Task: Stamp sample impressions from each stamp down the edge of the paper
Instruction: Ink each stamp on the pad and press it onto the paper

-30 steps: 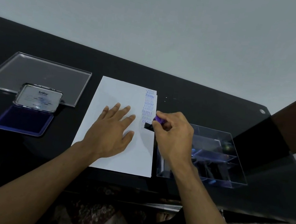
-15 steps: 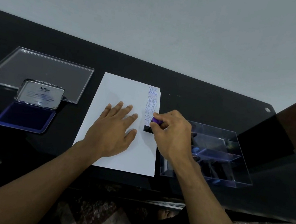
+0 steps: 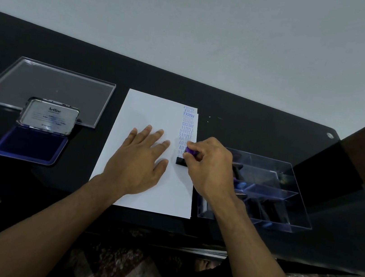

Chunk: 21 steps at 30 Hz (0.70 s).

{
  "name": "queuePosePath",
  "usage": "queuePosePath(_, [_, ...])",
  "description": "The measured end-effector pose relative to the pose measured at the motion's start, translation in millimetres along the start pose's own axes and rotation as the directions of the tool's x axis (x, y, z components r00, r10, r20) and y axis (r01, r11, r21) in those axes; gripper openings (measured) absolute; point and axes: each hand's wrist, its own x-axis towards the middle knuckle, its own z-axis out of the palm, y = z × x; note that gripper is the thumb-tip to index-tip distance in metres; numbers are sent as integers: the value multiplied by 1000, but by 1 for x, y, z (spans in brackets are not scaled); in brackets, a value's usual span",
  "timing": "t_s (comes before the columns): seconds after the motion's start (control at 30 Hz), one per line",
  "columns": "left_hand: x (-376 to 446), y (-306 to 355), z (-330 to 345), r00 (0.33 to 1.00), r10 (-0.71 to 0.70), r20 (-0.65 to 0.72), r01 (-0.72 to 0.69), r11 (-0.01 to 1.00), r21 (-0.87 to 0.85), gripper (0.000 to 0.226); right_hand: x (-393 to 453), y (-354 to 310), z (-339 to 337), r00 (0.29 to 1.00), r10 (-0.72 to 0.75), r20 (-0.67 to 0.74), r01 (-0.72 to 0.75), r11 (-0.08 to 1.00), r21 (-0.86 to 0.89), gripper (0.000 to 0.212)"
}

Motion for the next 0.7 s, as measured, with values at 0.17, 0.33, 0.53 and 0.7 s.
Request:
queuePosePath(0.17, [-1, 0, -1, 1000, 3, -6, -3, 1000, -12, 63, 5, -1, -2, 997, -58, 42, 60, 996, -64, 24])
queuePosePath(0.33, [-1, 1, -2, 1000, -3, -3, 3, 1000, -18, 64, 8, -1, -4, 995, -63, 79, 70, 994, -89, 25])
queuePosePath(0.53, [-1, 2, -2, 1000, -5, -4, 5, 1000, -27, 65, 6, 2, -7, 989, -96, 109, 105, 991, -85, 22])
queuePosePath(0.7, [-2, 1, -1, 1000, 0, -14, 0, 1000, -21, 69, 7, 2, -3, 991, -99, 93, 110, 987, -114, 19])
